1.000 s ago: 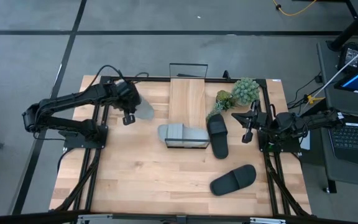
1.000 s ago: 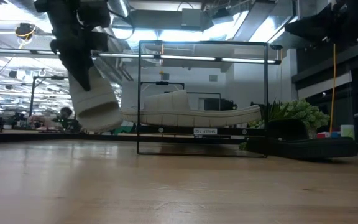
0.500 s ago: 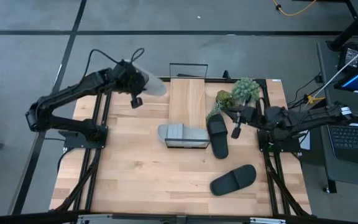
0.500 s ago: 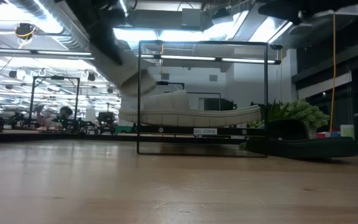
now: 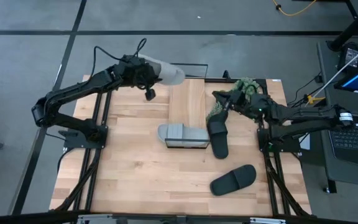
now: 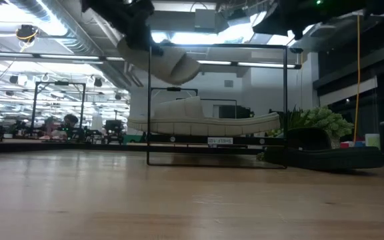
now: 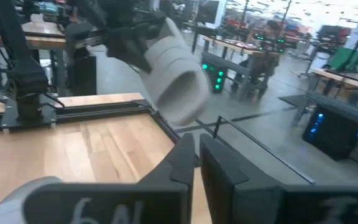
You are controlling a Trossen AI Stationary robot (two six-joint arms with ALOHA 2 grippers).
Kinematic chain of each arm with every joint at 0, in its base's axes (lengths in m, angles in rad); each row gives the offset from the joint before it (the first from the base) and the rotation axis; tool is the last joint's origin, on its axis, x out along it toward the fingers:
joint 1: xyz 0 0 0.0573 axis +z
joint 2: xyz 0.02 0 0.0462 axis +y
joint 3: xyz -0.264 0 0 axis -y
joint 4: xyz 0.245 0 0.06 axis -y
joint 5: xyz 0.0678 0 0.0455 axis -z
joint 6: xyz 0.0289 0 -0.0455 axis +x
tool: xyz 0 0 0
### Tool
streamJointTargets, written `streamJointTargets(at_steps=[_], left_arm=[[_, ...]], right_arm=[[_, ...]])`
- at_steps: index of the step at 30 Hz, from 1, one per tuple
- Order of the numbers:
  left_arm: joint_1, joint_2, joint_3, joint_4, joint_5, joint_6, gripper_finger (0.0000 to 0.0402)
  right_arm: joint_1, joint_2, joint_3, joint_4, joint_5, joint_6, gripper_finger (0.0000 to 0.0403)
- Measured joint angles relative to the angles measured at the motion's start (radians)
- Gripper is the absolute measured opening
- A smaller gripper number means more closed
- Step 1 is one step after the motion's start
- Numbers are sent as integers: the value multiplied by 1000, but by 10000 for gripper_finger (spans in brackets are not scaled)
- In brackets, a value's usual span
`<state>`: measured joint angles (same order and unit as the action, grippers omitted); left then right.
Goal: Pick and place slides into the shelf
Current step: Put the gray slipper on the shelf
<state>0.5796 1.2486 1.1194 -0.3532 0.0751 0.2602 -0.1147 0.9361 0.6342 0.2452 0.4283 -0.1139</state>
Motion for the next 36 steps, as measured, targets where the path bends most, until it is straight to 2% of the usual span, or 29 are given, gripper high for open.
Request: streamJointTargets(at_steps=[5,12,18,36], left_arm=[[0,38,0,172,72,-76,1],[-36,88,0,355,81,-172,1],[-78,113,0,514,88,-207,1],[-175,116,0,593,96,-234,1]], right_arm=[[-78,59,0,102,-111,1,70],[-134,157,0,245,-121,1,108],[-158,230,0,370,-163,-4,122],[-177,257,0,508,-217,-33,123]])
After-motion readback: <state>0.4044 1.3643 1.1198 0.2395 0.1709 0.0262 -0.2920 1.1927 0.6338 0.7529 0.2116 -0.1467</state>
